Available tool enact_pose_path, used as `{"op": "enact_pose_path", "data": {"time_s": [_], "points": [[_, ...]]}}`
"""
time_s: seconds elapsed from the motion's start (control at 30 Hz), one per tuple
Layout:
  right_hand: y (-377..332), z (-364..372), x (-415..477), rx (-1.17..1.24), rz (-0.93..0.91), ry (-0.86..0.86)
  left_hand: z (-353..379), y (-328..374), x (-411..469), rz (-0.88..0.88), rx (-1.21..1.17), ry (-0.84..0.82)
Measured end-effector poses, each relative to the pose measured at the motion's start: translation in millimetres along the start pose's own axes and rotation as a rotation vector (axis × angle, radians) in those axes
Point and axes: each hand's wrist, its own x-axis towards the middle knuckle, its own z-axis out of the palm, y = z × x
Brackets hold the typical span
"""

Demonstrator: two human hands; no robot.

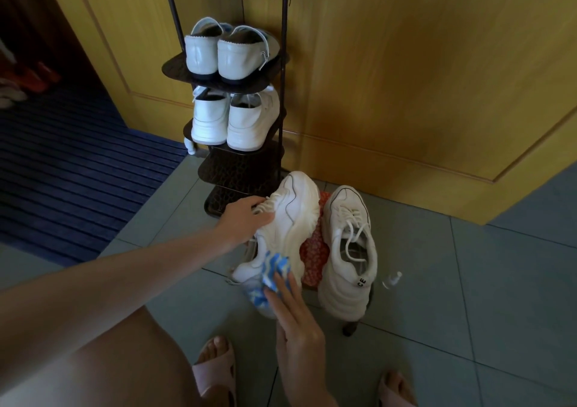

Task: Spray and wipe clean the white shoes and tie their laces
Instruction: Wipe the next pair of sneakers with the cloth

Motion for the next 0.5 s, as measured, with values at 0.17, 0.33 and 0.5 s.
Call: {"op": "enact_pose_path", "data": {"time_s": [0.17, 0.33, 0.5], "points": [[5, 2, -13, -0.090, -0.080, -0.046, 2, 1, -1, 0.021, -0.001, 0.016], [6, 1, -30, -0.126, -0.198, -0.127, 2, 7, 2, 0.028, 0.027, 0.028], [2, -22, -29, 0.054, -0.206, -0.053, 0, 13, 4, 0.029, 0.091, 0.090]]}}
